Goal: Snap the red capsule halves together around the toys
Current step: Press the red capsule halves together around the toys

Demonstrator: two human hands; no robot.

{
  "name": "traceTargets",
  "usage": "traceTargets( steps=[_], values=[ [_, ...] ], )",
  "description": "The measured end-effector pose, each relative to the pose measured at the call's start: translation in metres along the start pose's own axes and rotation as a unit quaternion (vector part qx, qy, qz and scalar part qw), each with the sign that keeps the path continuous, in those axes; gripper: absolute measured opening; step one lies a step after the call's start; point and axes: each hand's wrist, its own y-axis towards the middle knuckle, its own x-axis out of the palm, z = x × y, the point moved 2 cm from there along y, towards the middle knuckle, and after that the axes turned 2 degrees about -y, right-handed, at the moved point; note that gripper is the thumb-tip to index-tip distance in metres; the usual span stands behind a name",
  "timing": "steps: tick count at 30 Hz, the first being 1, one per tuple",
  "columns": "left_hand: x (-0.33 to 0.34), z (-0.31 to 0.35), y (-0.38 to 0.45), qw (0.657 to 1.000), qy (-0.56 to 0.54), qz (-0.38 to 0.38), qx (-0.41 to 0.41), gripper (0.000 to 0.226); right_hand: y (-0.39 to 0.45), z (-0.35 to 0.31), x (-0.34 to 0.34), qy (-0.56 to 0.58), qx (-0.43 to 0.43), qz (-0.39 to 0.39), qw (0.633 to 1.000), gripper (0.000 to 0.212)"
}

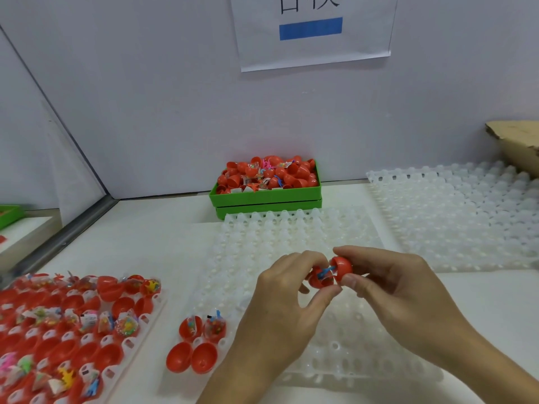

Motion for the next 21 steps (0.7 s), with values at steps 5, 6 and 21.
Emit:
traceTargets(
  steps=[5,6,21],
  values=[
    [0.0010,-0.0038,0.0002,0.999,-0.043,-0.001,-0.005,0.004,0.0011,0.0010,-0.0005,0.037,0.026,-0.001,0.999,0.037],
    [0.0014,-0.0051,0.0003,0.999,-0.050,0.001,-0.011,0.003,0.0013,0.0004,-0.0003,0.039,0.027,-0.002,0.999,0.038],
    [0.0044,-0.0061,0.0039,0.960,-0.233,0.093,-0.126,0.009,-0.0012,-0.0018,0.0071,0.071,0.042,0.019,0.996,0.033]
  ],
)
